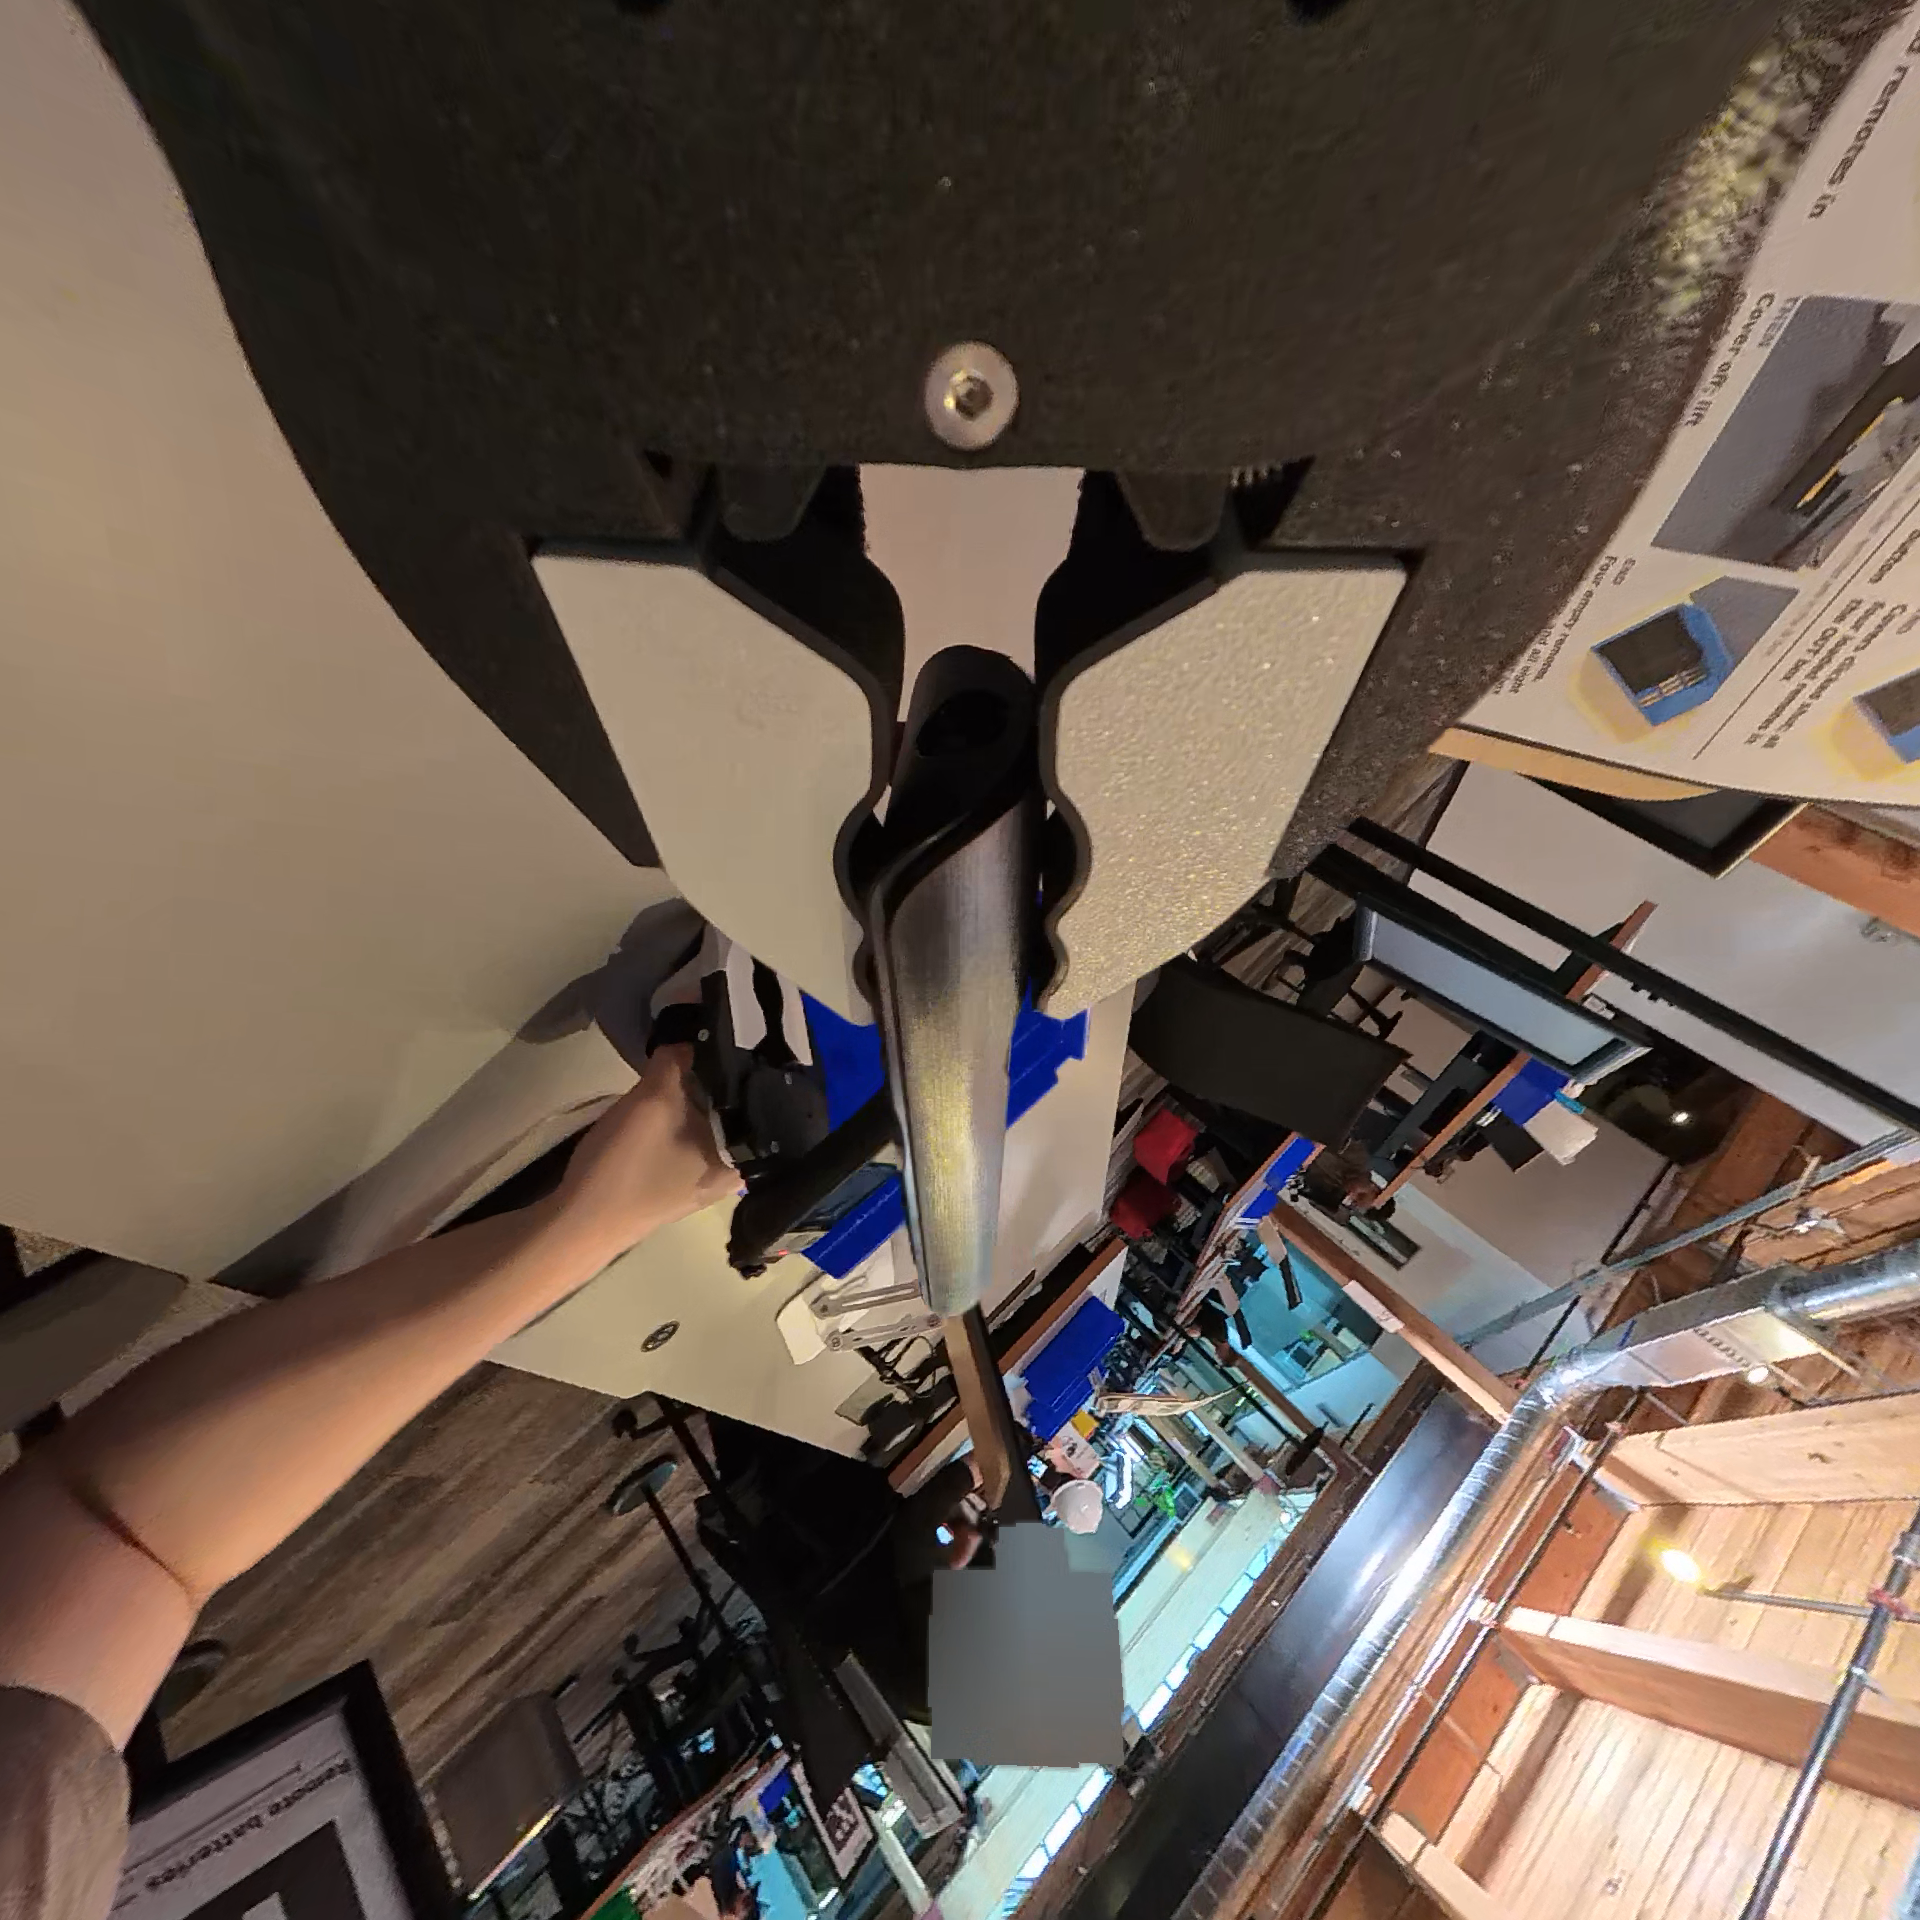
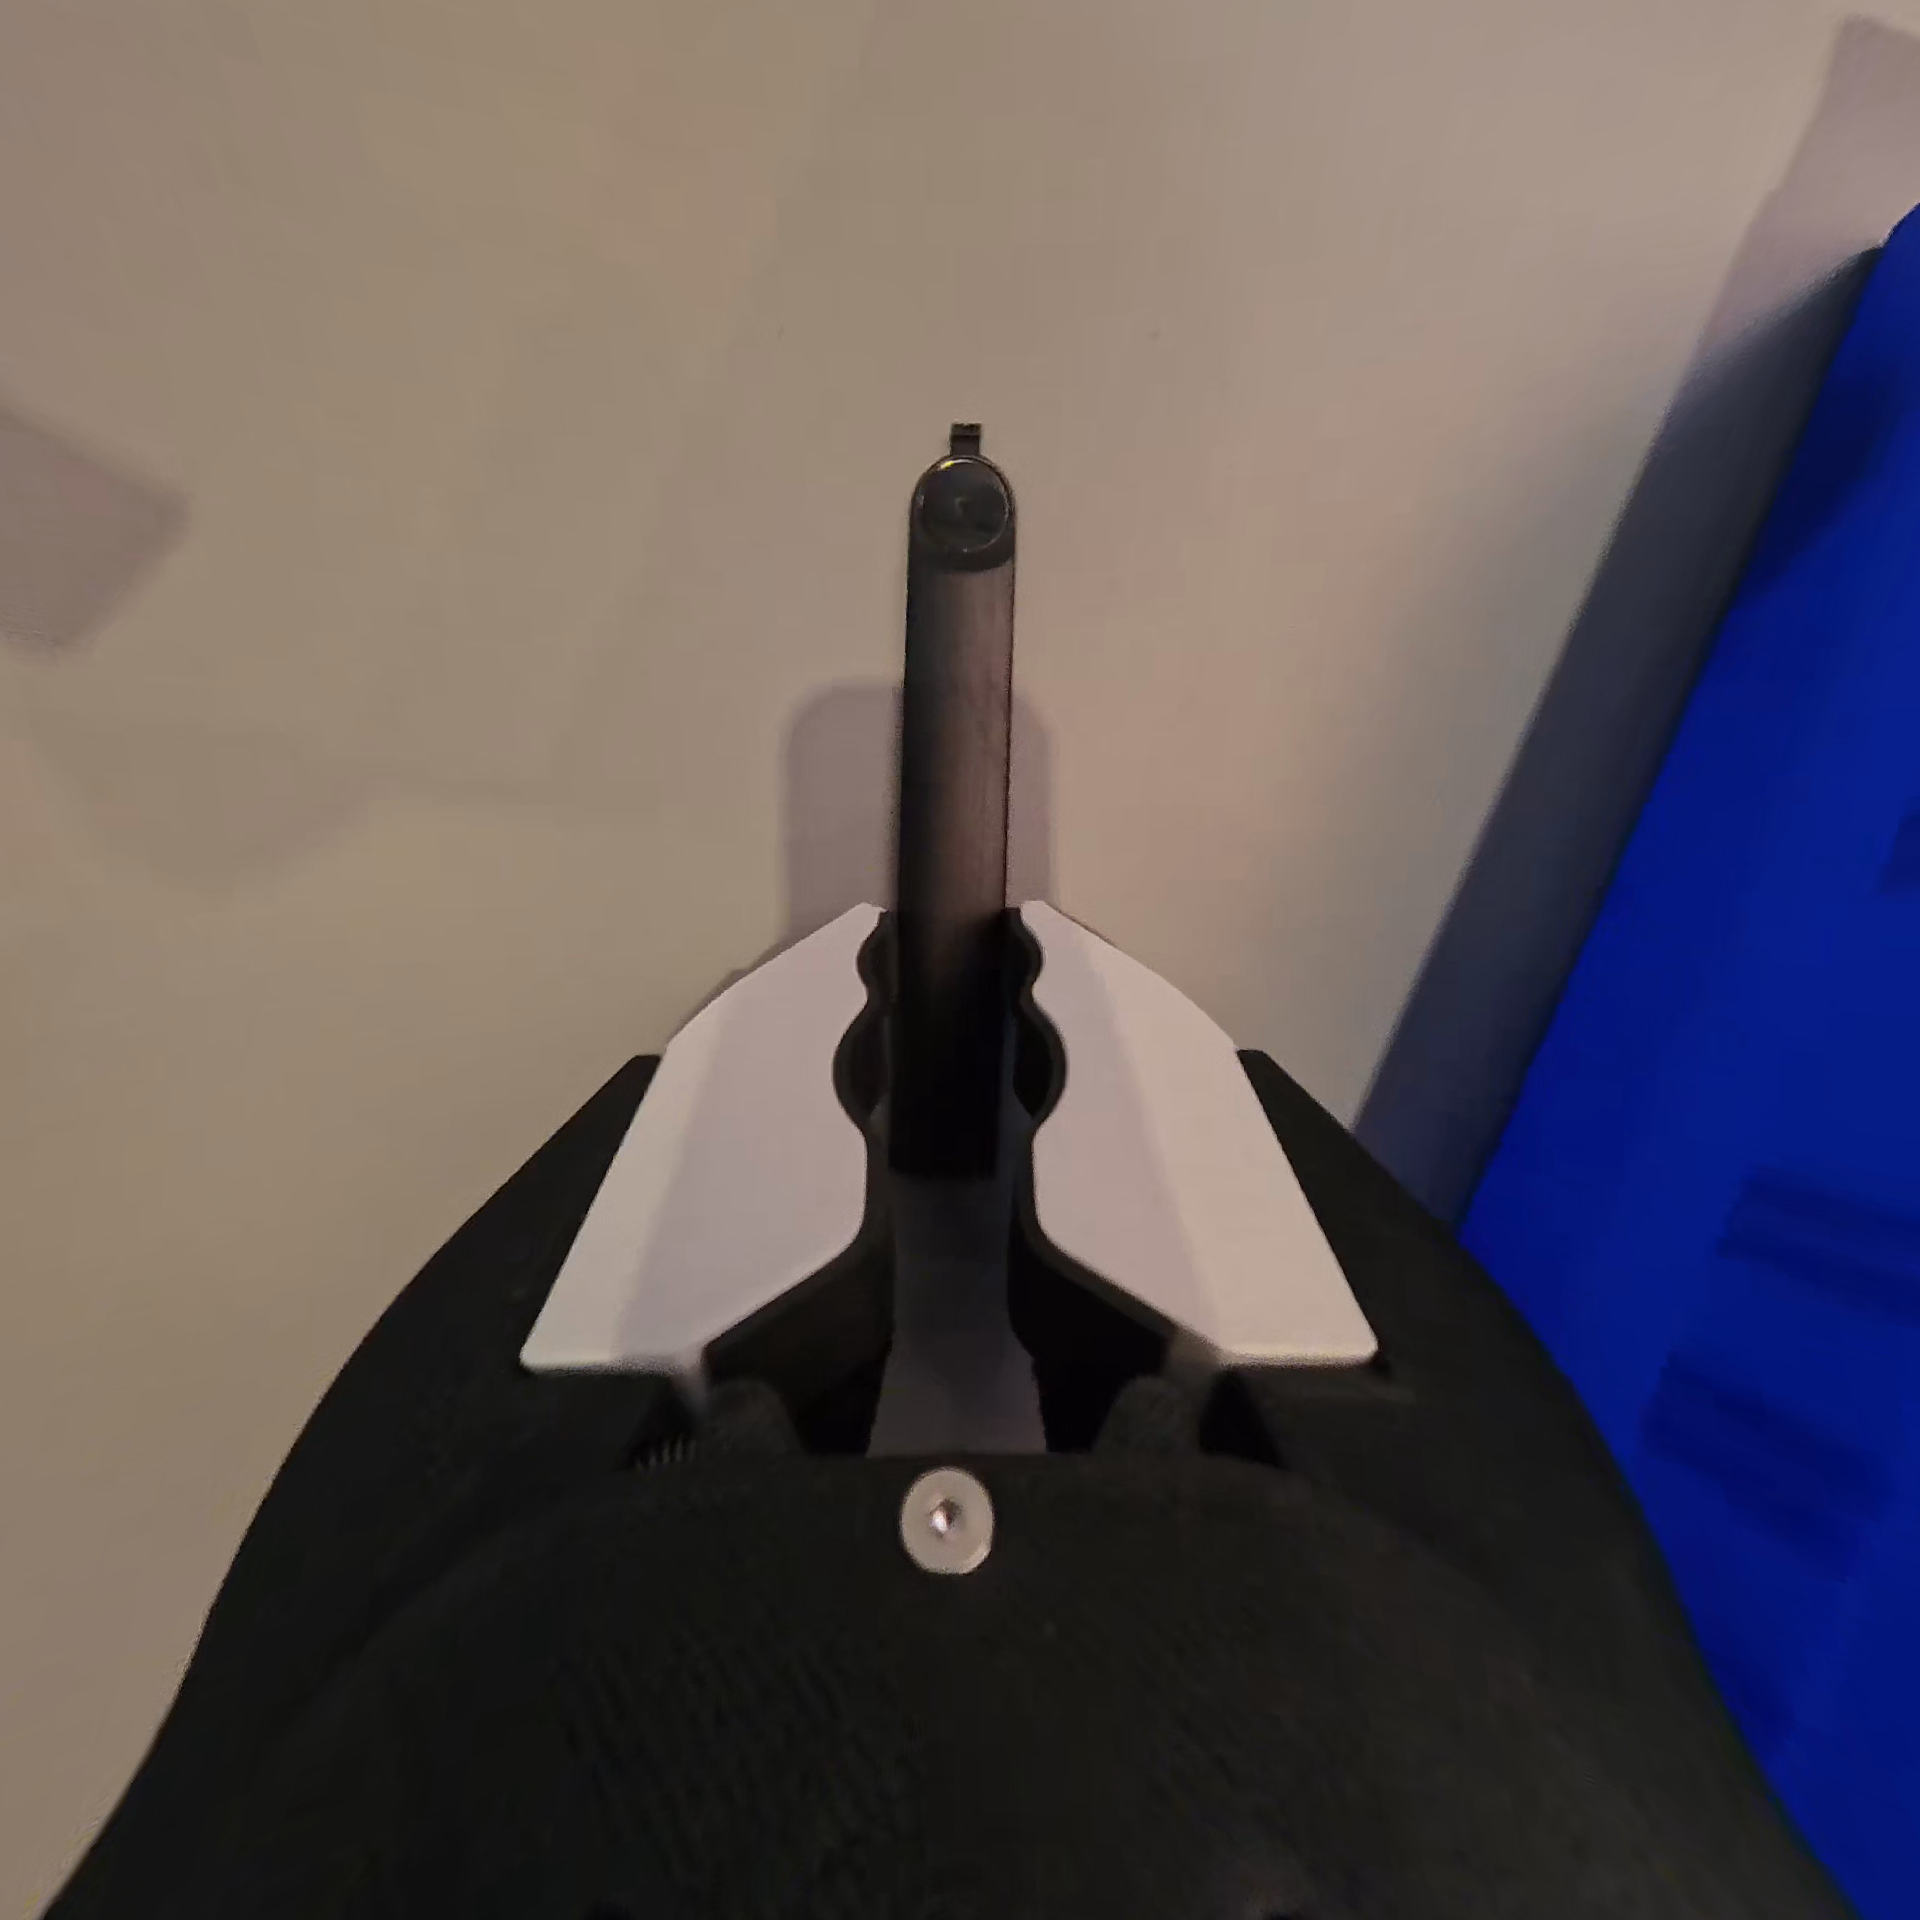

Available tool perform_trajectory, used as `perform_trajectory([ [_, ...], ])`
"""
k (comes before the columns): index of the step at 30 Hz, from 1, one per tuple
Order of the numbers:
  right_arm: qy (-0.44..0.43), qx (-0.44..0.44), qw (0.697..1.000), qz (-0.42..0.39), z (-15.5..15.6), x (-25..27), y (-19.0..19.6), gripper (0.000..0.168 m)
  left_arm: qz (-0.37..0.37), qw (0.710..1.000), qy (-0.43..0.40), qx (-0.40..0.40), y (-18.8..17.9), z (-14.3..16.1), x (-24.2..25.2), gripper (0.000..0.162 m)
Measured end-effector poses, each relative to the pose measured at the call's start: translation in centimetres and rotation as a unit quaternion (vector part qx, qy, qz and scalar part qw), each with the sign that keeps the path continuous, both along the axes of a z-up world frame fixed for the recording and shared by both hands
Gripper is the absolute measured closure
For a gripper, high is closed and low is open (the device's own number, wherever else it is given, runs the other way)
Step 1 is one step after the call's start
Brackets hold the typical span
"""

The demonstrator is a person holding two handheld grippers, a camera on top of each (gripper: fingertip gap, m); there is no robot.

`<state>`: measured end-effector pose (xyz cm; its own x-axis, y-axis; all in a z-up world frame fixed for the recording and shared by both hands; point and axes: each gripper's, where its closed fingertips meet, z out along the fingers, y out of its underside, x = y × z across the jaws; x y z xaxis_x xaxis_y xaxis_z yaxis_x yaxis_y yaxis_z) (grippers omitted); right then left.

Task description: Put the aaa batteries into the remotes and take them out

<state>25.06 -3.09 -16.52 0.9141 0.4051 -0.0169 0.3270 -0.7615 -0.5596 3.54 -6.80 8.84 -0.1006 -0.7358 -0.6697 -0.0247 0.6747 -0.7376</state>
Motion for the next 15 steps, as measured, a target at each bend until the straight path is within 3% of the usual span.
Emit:
perform_trajectory([
  [8, 0.005, -0.007, 1.0, 0.03, 1.4, 0.4, -0.3, 0.148, -0.022, 0.998, 0.036, -0.041, 0.6, -2.4, 0.3, 0.137],
  [15, 0.118, 0.007, 0.989, 0.094, 8.2, -1.6, -1.6, 0.148, -0.05, 0.997, 0.042, -0.033, -0.1, -3.1, 0.4, 0.137],
])
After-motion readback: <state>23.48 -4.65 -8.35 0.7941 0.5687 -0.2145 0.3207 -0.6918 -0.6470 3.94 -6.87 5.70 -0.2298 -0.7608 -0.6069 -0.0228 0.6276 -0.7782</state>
